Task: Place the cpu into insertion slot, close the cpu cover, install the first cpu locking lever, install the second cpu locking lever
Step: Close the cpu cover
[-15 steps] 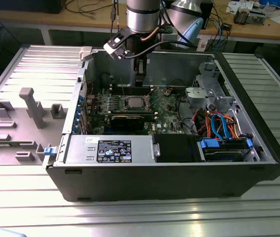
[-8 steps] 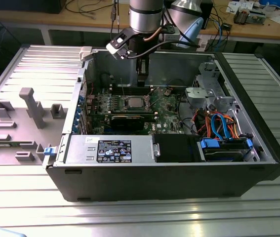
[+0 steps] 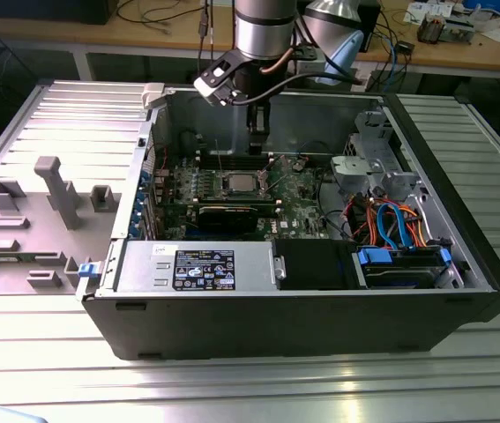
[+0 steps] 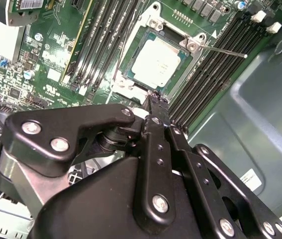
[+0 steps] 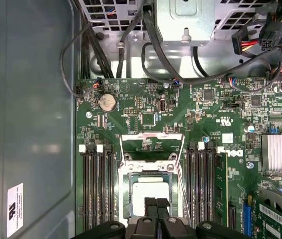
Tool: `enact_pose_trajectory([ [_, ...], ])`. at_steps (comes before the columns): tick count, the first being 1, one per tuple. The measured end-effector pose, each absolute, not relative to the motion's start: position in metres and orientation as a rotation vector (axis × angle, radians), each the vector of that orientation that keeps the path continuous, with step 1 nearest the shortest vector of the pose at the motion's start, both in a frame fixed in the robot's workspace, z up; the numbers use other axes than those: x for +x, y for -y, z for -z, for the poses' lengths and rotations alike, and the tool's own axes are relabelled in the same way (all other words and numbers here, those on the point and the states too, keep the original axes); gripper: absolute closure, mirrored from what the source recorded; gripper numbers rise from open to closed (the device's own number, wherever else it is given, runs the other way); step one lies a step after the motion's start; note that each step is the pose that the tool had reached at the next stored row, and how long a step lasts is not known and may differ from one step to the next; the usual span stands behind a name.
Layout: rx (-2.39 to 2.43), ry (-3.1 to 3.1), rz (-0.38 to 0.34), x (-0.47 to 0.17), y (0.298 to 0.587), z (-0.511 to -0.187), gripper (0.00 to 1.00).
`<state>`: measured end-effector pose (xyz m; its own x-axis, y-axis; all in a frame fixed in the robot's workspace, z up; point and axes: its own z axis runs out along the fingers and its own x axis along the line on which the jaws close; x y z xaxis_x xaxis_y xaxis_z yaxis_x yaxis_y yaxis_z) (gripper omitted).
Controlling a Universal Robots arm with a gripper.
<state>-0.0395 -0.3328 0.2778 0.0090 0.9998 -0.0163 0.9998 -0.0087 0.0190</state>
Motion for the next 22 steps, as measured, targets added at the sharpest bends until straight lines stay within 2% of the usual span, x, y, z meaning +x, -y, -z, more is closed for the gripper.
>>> enact_pose_trajectory([
  [22,2.214,-2.194,-0.003,-0.0313,0.3328,-0.2778,0.89],
])
